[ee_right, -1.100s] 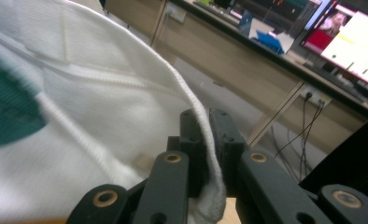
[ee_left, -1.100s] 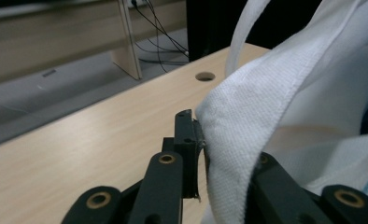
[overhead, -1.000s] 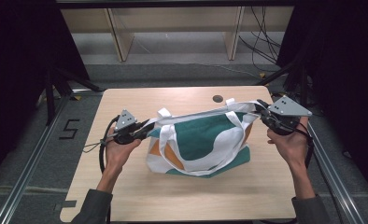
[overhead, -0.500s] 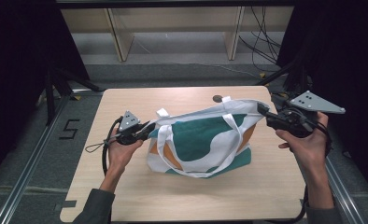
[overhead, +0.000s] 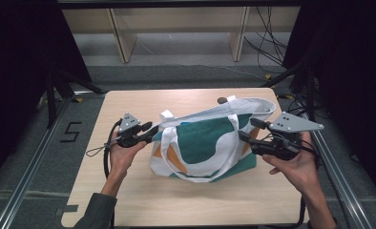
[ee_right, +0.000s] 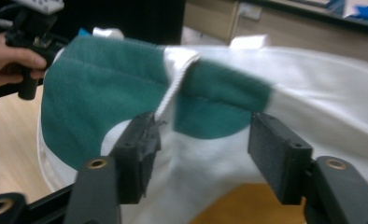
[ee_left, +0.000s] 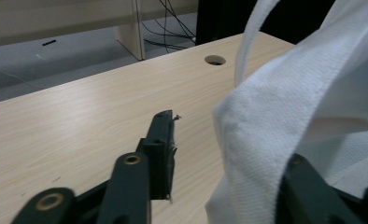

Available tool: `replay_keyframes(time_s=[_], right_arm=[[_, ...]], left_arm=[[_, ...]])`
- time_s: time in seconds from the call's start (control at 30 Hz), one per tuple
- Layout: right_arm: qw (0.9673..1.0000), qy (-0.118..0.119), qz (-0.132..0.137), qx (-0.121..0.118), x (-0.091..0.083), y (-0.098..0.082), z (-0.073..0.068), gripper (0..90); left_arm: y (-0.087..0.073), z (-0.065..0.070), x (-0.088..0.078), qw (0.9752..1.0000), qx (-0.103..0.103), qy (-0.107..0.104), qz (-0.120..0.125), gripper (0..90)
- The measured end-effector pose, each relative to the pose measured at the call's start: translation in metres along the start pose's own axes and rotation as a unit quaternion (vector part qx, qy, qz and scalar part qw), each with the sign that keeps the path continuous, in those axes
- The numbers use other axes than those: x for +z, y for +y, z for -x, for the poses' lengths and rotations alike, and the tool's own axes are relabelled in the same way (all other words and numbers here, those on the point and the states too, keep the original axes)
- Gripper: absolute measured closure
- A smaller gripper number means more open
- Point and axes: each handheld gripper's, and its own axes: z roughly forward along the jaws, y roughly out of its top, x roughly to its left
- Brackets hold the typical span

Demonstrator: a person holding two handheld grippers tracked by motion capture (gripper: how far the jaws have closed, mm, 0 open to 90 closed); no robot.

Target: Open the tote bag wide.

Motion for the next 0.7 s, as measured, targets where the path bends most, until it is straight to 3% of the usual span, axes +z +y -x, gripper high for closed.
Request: replay_keyframes(time_s=[0.03, 0.07, 0.1, 0.13, 0.17, 0.27, 0.37, 0.4, 0.43, 0.47, 0.5, 0.53, 0.57, 0.6, 0.63, 0.67, 0.7], right_arm=[[0.9999, 0.003, 0.001, -0.011, 0.005, -0.001, 0.002, 44.7], [1.0000, 0.000, 0.002, -0.008, 0.008, -0.002, 0.003, 47.9], [1.0000, 0.000, 0.002, -0.008, 0.008, -0.002, 0.003, 47.9], [1.0000, -0.004, 0.001, -0.006, 0.009, -0.003, 0.003, 55.4], [0.9999, 0.000, 0.007, -0.010, 0.012, -0.006, 0.005, 62.0], [1.0000, 0.005, -0.001, -0.003, 0.015, -0.008, 0.007, 64.4], [0.9998, 0.020, 0.005, 0.000, 0.017, -0.010, 0.011, 62.0], [0.9995, 0.025, -0.002, 0.019, 0.016, -0.010, 0.008, 59.7], [0.9999, 0.009, 0.005, 0.006, 0.014, -0.008, 0.009, 53.6], [0.9999, 0.002, 0.007, 0.014, 0.011, -0.007, 0.008, 50.6], [0.9998, -0.007, 0.007, 0.018, 0.008, -0.005, 0.007, 48.9], [0.9998, -0.007, 0.007, 0.018, 0.008, -0.005, 0.007, 48.9], [0.9997, -0.007, 0.015, 0.015, 0.004, -0.004, 0.009, 47.7], [0.9993, -0.004, 0.023, 0.029, -0.001, -0.001, 0.008, 46.4], [0.9987, 0.003, 0.048, 0.015, -0.006, 0.004, 0.010, 44.0], [0.9984, 0.001, 0.051, 0.024, -0.008, 0.005, 0.008, 42.2], [0.9986, -0.001, 0.048, 0.024, -0.009, 0.008, 0.003, 40.6]], left_arm=[[0.000, 0.000, -0.001, 1.0000, -0.006, 0.005, -0.003, 56.1], [0.001, -0.001, -0.004, 0.9996, -0.027, 0.007, -0.005, 49.4], [0.001, -0.001, -0.004, 0.9996, -0.027, 0.007, -0.005, 44.0], [0.004, -0.003, -0.008, 0.9983, -0.059, -0.001, -0.003, 44.0], [0.011, -0.004, -0.015, 0.9952, -0.096, -0.012, 0.011, 37.4], [0.017, -0.003, -0.024, 0.9963, -0.084, -0.006, 0.018, 38.8], [0.026, 0.006, -0.038, 0.9997, -0.017, -0.001, 0.017, 40.5], [0.027, 0.011, -0.042, 0.9997, -0.018, 0.003, 0.018, 40.0], [0.029, 0.019, -0.053, 0.9995, -0.027, -0.013, 0.014, 36.4], [0.029, 0.019, -0.053, 0.9995, -0.027, -0.013, 0.014, 35.8], [0.029, 0.029, -0.063, 0.9991, -0.028, -0.024, 0.020, 35.9], [0.029, 0.029, -0.063, 0.9991, -0.028, -0.024, 0.020, 36.4], [0.028, 0.038, -0.069, 0.9991, -0.027, -0.031, 0.013, 36.4], [0.025, 0.045, -0.069, 0.9986, -0.030, -0.043, 0.002, 36.3], [0.020, 0.055, -0.065, 0.9973, -0.043, -0.058, -0.013, 35.0], [0.020, 0.055, -0.065, 0.9973, -0.043, -0.058, -0.013, 34.2], [0.016, 0.062, -0.053, 0.9961, -0.037, -0.075, -0.028, 34.4]])
